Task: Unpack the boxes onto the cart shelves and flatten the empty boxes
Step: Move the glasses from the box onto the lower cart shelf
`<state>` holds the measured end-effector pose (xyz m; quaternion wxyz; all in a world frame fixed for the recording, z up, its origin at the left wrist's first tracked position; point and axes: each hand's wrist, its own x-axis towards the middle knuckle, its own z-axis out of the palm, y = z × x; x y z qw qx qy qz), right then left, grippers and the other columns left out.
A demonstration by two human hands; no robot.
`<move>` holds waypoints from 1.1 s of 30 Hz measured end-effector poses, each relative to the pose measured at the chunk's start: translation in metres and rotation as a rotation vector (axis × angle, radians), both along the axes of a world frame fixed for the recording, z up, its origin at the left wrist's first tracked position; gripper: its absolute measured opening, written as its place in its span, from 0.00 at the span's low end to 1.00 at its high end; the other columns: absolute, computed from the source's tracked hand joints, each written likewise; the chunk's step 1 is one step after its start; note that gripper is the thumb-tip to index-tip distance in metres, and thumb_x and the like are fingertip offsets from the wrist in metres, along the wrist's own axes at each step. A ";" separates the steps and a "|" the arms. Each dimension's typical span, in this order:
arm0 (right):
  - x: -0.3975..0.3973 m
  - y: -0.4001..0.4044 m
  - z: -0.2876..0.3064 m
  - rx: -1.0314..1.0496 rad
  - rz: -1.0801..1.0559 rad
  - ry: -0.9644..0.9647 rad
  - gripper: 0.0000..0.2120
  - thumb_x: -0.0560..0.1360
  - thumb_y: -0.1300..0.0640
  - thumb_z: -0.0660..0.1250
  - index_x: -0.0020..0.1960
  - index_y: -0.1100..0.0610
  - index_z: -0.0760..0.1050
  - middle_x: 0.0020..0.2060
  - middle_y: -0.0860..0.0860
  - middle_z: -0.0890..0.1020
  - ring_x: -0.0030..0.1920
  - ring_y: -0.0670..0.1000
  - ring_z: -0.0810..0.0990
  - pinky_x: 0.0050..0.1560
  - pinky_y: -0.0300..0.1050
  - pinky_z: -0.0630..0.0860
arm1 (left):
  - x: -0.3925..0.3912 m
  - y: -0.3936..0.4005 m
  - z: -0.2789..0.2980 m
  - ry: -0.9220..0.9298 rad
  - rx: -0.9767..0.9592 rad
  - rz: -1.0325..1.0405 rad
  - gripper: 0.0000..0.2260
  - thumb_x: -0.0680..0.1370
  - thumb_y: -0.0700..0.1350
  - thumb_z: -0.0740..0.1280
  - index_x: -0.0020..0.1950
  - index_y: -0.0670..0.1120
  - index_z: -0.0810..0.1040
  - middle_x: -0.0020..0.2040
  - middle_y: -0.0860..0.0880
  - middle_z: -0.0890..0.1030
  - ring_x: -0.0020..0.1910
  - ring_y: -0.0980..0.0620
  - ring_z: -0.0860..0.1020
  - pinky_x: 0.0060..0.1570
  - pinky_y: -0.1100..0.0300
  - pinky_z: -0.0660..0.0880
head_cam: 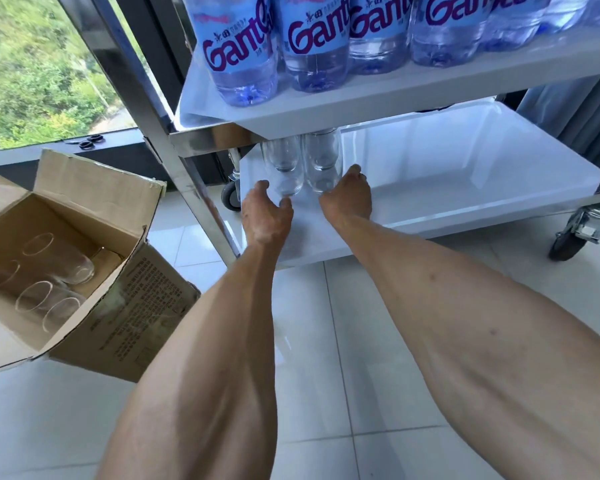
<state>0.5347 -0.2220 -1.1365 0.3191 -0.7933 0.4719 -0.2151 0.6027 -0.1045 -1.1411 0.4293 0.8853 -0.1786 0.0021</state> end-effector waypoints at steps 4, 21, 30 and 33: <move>-0.024 0.037 0.009 -0.026 -0.049 0.073 0.20 0.74 0.57 0.67 0.64 0.59 0.70 0.62 0.58 0.73 0.63 0.59 0.73 0.58 0.51 0.73 | -0.035 0.042 0.004 -0.075 0.101 0.020 0.16 0.73 0.43 0.65 0.60 0.43 0.80 0.54 0.42 0.83 0.53 0.42 0.80 0.49 0.58 0.74; 0.014 0.220 0.150 0.319 0.797 0.437 0.08 0.74 0.64 0.61 0.38 0.63 0.75 0.38 0.61 0.83 0.32 0.57 0.80 0.44 0.49 0.81 | 0.007 0.194 0.182 -0.155 0.221 0.342 0.09 0.74 0.45 0.63 0.45 0.47 0.83 0.38 0.48 0.78 0.39 0.47 0.76 0.40 0.59 0.72; 0.079 0.288 0.145 0.096 0.663 0.141 0.13 0.74 0.62 0.64 0.57 0.64 0.78 0.53 0.62 0.80 0.55 0.61 0.80 0.46 0.44 0.76 | 0.075 0.313 0.154 0.159 0.690 0.282 0.12 0.74 0.44 0.68 0.55 0.43 0.81 0.54 0.42 0.82 0.54 0.41 0.81 0.54 0.52 0.79; 0.100 0.310 0.124 0.021 0.700 0.225 0.10 0.73 0.62 0.64 0.53 0.62 0.79 0.50 0.60 0.82 0.52 0.61 0.82 0.43 0.43 0.74 | 0.105 0.340 0.140 0.167 0.741 0.288 0.11 0.75 0.45 0.68 0.55 0.42 0.80 0.54 0.41 0.82 0.54 0.40 0.80 0.52 0.53 0.78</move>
